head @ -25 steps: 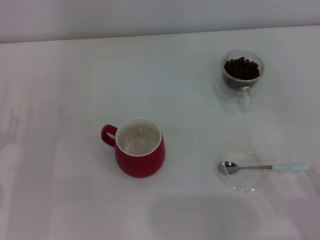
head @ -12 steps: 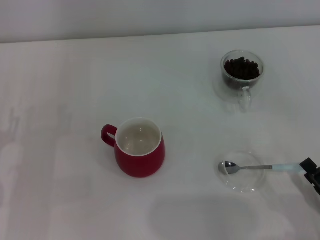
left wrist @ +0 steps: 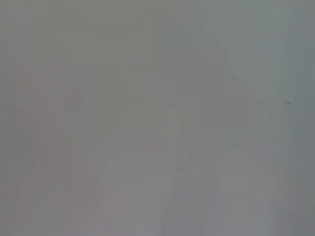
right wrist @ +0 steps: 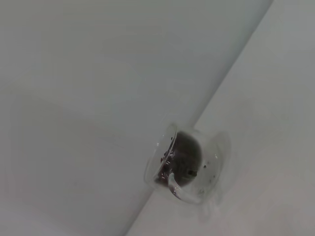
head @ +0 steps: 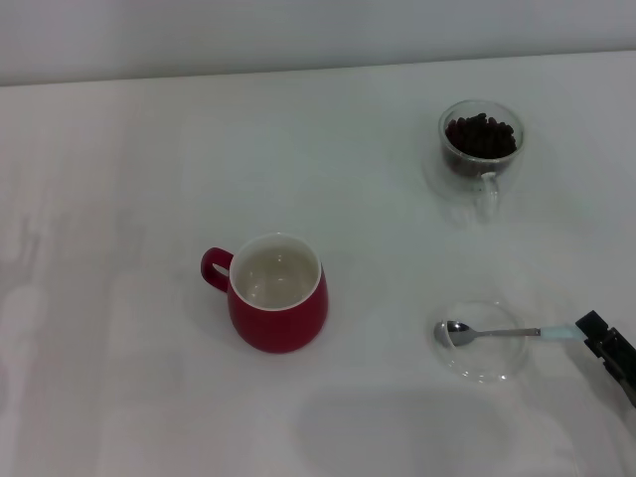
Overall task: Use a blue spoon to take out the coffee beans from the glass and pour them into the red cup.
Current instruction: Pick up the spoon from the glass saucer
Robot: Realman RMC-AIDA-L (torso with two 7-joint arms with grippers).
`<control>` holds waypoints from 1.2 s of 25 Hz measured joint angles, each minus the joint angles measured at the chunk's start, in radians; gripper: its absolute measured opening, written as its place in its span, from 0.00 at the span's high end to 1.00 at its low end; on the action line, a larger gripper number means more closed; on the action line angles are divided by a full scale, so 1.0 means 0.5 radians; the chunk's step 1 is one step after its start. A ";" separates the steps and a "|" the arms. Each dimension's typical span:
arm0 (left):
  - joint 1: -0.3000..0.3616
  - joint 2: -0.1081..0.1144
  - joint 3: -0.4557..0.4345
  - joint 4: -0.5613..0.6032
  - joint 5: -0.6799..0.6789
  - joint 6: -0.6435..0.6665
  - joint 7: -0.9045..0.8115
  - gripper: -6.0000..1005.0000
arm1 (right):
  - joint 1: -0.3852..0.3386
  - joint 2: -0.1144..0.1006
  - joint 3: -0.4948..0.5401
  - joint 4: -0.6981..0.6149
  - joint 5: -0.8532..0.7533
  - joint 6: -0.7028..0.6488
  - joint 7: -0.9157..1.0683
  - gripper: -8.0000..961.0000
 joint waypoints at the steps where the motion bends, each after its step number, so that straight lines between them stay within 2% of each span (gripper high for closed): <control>1: 0.002 0.000 0.000 0.002 0.000 0.000 0.000 0.19 | 0.007 0.000 0.003 0.001 0.002 0.006 -0.003 0.14; 3: 0.007 -0.002 -0.001 0.004 0.000 0.002 0.000 0.19 | 0.018 0.000 0.013 0.002 0.007 0.015 -0.007 0.14; 8: 0.009 -0.003 -0.003 0.006 0.000 0.005 0.000 0.19 | 0.045 0.000 0.114 0.074 -0.005 0.027 -0.069 0.31; 11: 0.011 -0.003 -0.003 0.005 -0.001 0.005 0.000 0.19 | 0.053 0.000 0.136 0.086 -0.015 0.027 -0.080 0.31; 22: -0.005 0.000 -0.003 -0.005 -0.009 0.009 0.000 0.19 | 0.079 0.000 0.158 0.129 -0.050 0.037 -0.082 0.45; 30: -0.012 0.000 -0.003 -0.010 -0.010 0.008 0.000 0.19 | 0.078 0.000 0.155 0.132 -0.050 0.036 -0.073 0.47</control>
